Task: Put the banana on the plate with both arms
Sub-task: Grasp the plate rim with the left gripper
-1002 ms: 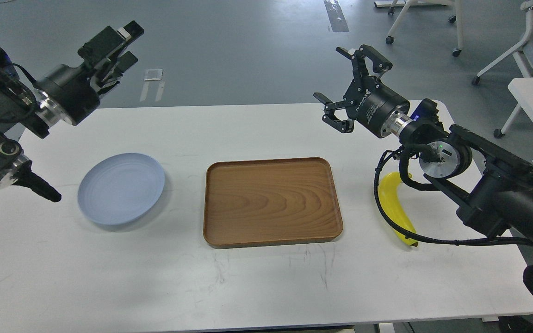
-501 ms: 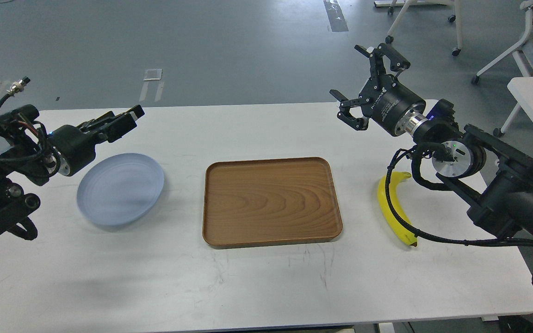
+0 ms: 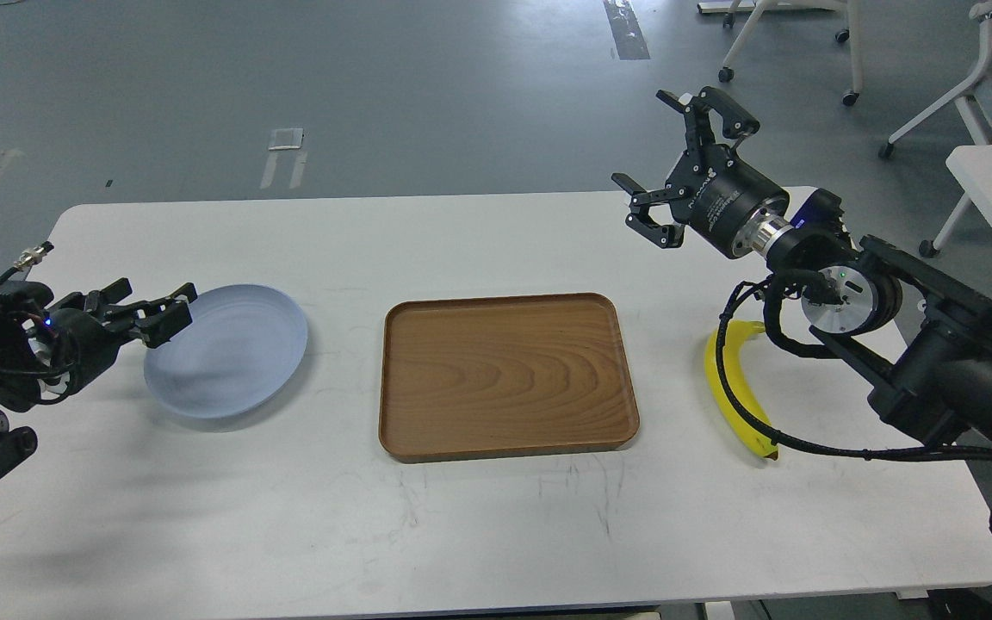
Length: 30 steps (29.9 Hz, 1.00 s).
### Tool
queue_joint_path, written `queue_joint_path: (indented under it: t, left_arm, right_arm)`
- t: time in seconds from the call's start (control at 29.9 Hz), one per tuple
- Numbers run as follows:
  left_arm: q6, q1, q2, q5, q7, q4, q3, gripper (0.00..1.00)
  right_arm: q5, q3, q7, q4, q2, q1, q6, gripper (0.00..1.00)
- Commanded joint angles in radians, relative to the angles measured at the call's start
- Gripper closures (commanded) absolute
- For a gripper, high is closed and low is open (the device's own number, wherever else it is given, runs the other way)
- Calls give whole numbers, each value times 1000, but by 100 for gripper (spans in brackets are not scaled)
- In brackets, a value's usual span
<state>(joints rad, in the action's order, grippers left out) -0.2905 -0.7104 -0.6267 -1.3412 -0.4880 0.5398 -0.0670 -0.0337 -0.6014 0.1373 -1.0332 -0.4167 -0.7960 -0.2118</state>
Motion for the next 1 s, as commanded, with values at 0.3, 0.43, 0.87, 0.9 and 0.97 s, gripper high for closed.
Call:
queue_joint_path:
  t: [0.3, 0.43, 0.87, 0.9, 0.97]
  left_arm:
    - [71, 48, 12, 69, -1, -24, 7, 2]
    - [88, 49, 15, 79, -1, -26, 6, 2]
    - [116, 65, 18, 103, -1, -50, 7, 10]
    - [116, 65, 18, 103, -1, -52, 7, 11]
    - [117, 65, 18, 103, -1, -54, 7, 11]
  right_arm:
    - [3, 2, -1, -2, -4, 3, 0, 0]
    - [3, 3, -1, -2, -2, 3, 0, 0]
    - [3, 3, -1, -4, -10, 4, -1, 0]
    - [3, 3, -1, -4, -10, 4, -1, 0]
    - [3, 5, -1, -4, -10, 6, -1, 0]
